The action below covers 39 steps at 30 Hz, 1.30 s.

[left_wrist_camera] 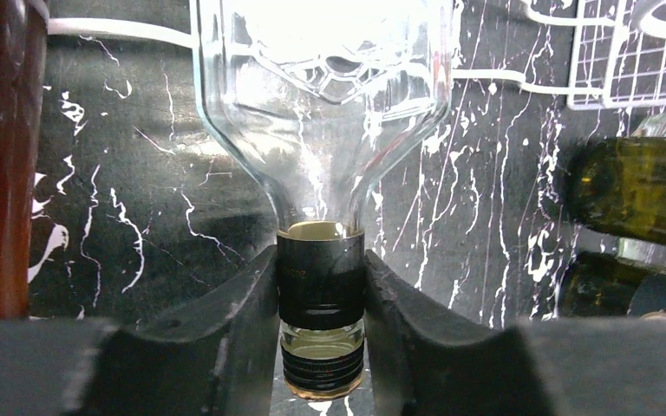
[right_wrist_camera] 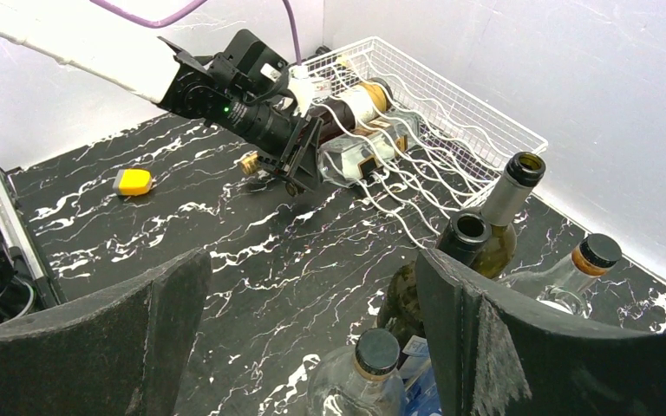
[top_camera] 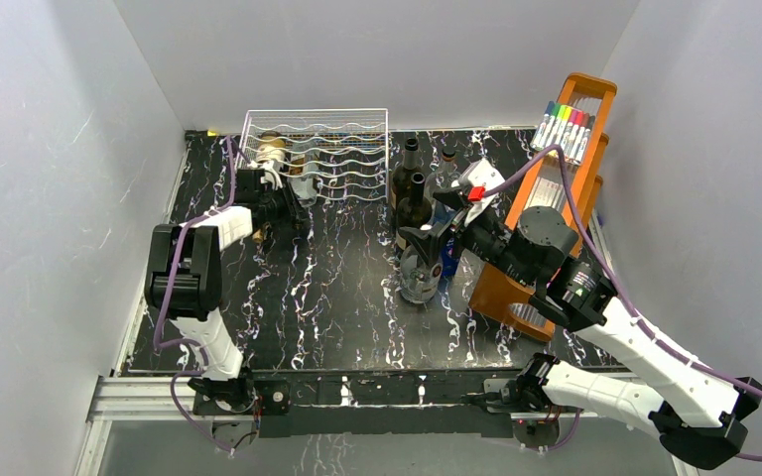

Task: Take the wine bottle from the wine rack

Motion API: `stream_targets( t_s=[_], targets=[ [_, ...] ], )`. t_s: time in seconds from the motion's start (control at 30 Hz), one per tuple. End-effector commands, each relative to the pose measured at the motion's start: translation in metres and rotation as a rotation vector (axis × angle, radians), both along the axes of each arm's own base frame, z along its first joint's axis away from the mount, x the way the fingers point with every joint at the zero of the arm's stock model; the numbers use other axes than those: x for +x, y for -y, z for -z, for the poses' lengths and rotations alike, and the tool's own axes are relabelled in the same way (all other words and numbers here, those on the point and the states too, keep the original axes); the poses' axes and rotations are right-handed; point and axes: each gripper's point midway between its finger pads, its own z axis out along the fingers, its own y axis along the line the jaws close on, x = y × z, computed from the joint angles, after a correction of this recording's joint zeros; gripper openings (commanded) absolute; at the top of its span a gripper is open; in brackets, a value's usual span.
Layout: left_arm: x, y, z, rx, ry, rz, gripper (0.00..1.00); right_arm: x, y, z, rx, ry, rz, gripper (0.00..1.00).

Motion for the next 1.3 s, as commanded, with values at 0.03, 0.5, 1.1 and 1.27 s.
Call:
stream_targets(
  t_s=[0.03,0.5,1.1,1.27],
  targets=[
    [0.006,0.002,-0.022,0.031,0.089,0.023,0.24,-0.002,0.006,-0.034,0.083,0.040,0.012,0.98],
    [-0.080,0.014,-0.034,-0.054,0.046,0.032,0.05,0.006,-0.012,-0.019,0.058,0.023,-0.015,0.98],
    [-0.185,0.026,-0.125,-0.149,-0.013,0.138,0.00,0.008,-0.120,0.032,-0.231,0.138,-0.342,0.98],
    [-0.198,0.022,-0.137,-0.113,-0.025,0.168,0.00,0.012,-0.147,0.069,-0.350,0.178,-0.389,0.98]
  ],
)
